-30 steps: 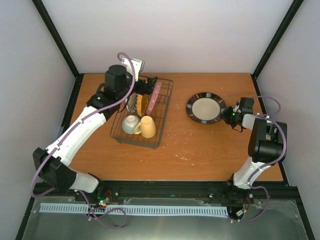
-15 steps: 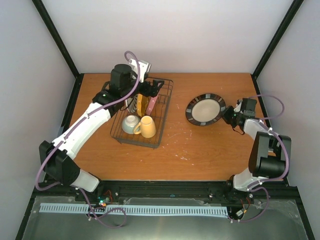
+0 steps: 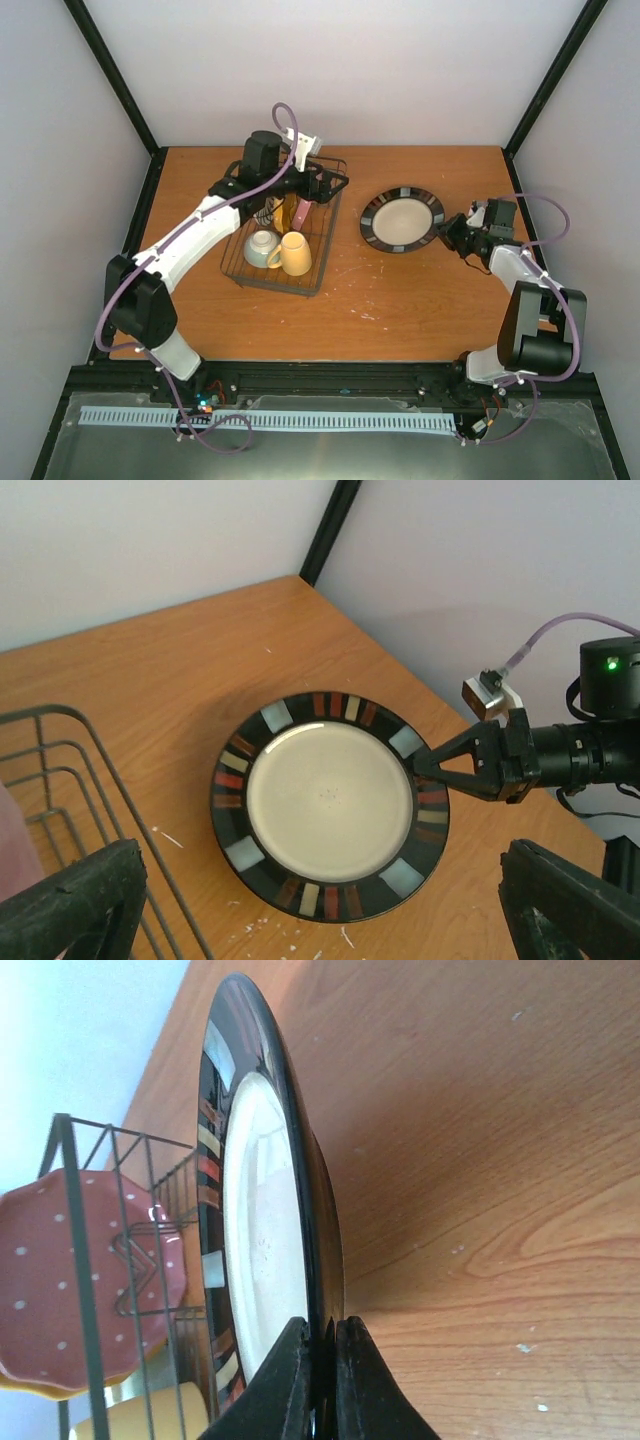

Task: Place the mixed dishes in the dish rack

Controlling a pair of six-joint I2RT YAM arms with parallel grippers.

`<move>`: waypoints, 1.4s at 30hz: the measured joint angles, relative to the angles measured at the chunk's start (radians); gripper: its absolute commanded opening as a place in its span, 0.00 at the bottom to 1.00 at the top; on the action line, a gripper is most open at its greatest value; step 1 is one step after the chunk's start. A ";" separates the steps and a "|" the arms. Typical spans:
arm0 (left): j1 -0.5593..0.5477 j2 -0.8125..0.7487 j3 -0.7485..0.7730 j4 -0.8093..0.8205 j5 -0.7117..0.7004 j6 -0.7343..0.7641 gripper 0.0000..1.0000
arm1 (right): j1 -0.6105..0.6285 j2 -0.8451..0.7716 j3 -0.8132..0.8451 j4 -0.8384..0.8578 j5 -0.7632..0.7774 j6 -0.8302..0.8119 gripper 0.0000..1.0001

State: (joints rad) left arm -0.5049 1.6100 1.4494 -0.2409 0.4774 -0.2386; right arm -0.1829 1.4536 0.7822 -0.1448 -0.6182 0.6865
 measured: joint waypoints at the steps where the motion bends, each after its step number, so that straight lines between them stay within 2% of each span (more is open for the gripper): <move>1: 0.000 0.010 0.000 0.003 0.010 -0.006 0.96 | 0.000 -0.010 -0.002 0.006 -0.010 0.008 0.03; 14: -0.001 0.190 0.117 -0.023 0.095 -0.017 0.96 | -0.003 -0.087 -0.023 0.058 -0.108 0.105 0.03; 21: -0.018 0.309 0.243 -0.095 0.053 -0.005 0.96 | -0.013 -0.147 -0.023 0.059 -0.137 0.132 0.03; 36: -0.047 0.447 0.366 -0.160 0.016 0.009 0.96 | -0.015 -0.251 -0.018 0.058 -0.209 0.192 0.03; 40: -0.047 0.480 0.394 -0.172 0.024 0.009 0.88 | -0.017 -0.256 -0.003 0.059 -0.224 0.205 0.03; 42: -0.047 0.490 0.403 -0.172 0.042 0.009 0.78 | -0.018 -0.261 0.006 0.061 -0.232 0.216 0.03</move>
State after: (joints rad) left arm -0.5522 2.0998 1.8523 -0.4126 0.5194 -0.2298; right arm -0.2012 1.1931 0.7883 -0.0841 -0.8497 0.9028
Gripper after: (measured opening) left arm 0.895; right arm 0.050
